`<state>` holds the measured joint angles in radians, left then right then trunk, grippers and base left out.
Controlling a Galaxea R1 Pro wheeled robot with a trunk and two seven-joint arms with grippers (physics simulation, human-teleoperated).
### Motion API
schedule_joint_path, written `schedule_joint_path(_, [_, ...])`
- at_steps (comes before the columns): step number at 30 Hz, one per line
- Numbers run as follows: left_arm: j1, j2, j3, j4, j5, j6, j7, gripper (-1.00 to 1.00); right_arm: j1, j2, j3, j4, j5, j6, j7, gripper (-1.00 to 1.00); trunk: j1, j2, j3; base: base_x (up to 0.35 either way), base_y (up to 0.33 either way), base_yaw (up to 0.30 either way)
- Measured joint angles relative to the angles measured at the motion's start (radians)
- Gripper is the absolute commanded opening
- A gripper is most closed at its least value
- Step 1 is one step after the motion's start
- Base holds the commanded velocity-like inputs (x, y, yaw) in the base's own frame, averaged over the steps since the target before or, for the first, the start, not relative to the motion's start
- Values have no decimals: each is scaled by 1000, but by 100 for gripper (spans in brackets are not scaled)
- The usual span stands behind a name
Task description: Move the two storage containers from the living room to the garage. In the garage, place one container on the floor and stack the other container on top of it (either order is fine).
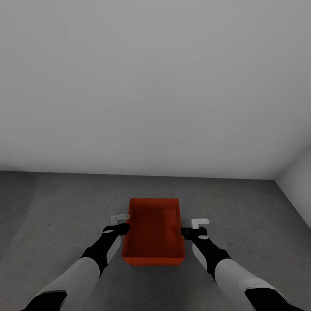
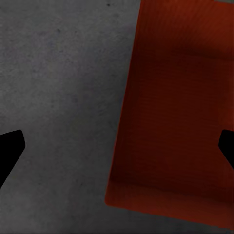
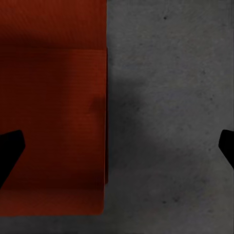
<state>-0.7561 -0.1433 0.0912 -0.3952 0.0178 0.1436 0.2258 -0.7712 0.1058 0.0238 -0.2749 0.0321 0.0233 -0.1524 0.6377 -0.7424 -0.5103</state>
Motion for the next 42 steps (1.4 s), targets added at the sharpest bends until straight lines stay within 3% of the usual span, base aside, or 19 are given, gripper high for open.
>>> schedule_joint_path(42, [0, 0, 0, 0, -1, 0, 0, 100, 0, -1, 1, -11, 0, 10, 1, 100, -161, 295, 132, 0, 0, 0])
